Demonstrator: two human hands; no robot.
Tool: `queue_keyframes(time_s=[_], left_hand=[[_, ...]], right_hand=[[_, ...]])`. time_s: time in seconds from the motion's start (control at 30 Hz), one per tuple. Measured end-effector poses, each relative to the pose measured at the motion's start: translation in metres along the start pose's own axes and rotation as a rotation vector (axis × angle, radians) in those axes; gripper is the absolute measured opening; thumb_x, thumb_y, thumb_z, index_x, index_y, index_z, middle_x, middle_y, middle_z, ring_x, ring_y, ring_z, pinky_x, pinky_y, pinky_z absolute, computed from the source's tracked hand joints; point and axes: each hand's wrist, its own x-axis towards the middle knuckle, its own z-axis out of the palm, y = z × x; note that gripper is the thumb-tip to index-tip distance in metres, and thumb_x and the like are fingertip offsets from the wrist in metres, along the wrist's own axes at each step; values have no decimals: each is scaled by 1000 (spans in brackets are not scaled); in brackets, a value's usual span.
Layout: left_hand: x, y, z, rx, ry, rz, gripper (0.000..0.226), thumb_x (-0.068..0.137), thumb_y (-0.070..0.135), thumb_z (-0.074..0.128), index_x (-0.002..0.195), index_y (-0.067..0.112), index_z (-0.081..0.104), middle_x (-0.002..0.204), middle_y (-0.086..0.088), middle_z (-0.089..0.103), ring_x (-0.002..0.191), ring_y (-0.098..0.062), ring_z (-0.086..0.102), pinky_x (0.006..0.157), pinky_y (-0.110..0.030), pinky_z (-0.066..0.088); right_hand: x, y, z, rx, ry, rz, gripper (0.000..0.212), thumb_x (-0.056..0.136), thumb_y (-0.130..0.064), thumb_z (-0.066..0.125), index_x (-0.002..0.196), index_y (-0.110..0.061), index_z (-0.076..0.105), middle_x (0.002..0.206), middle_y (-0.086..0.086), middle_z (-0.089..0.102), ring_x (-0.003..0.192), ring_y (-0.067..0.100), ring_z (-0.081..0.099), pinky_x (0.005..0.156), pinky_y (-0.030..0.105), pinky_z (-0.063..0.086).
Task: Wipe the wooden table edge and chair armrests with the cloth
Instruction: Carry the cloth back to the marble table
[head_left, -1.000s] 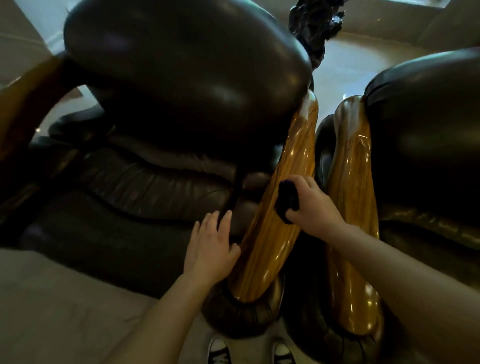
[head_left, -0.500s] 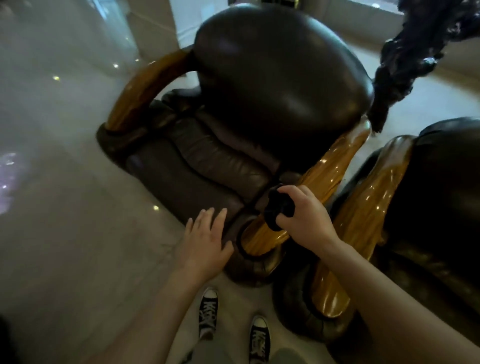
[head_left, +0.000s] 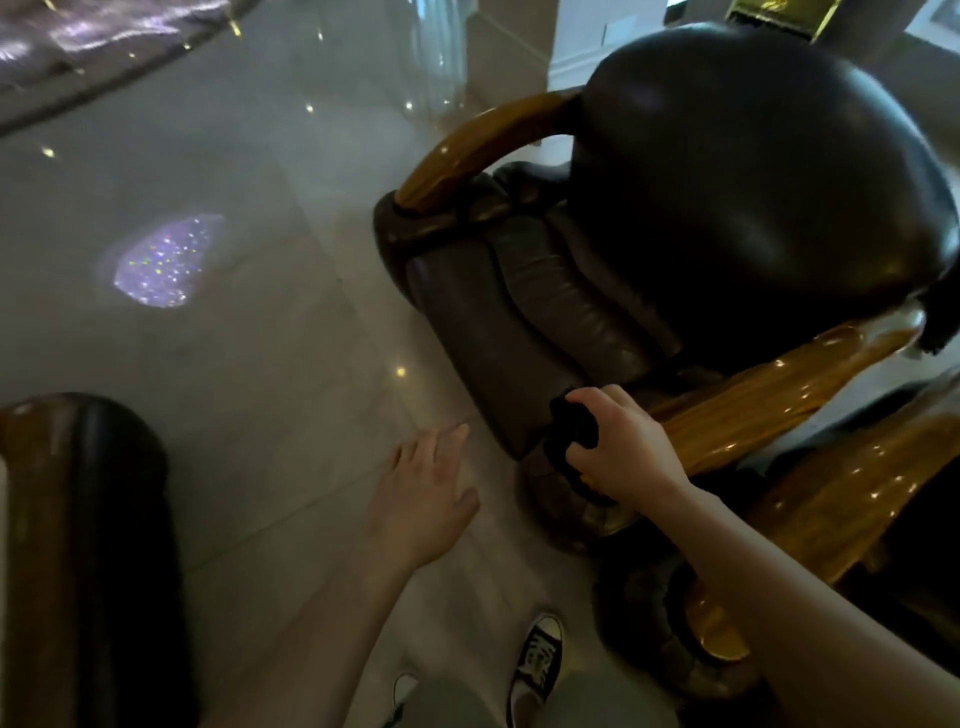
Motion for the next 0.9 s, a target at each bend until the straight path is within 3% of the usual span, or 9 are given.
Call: queue_keyframes(time_s=[0.23, 0.4, 0.6, 0.9], left_hand=[[-61, -59, -9, -1, 53, -89, 73, 88, 51, 43, 151, 21, 22, 152, -8, 32, 138, -25, 33, 114, -42, 23], [-115, -105, -15, -22, 55, -179, 73, 91, 52, 43, 152, 23, 16, 157, -10, 25, 144, -25, 25, 116, -43, 21], [-171, -152, -23, -64, 68, -322, 72, 90, 49, 47, 152, 22, 22, 154, -11, 30, 138, -29, 34, 112, -40, 25], [-202, -197, -17, -145, 119, -532, 69, 89, 48, 48, 148, 21, 27, 149, -7, 36, 132, -28, 38, 111, -41, 29]], right_hand=[[-20, -63, 37, -13, -57, -84, 59, 81, -31, 72, 134, -36, 46, 124, -12, 46, 93, 6, 51, 58, 11, 40], [-38, -120, 66, -8, -60, -162, 58, 80, -31, 73, 131, -35, 48, 115, -17, 41, 93, 6, 51, 65, 12, 41], [-46, -178, 97, -4, -131, -268, 57, 81, -30, 72, 132, -31, 50, 116, -14, 44, 95, 9, 52, 69, 15, 40], [-20, -242, 137, -8, -282, -450, 53, 82, -27, 69, 131, -28, 52, 116, -10, 48, 94, 15, 57, 80, 28, 51]])
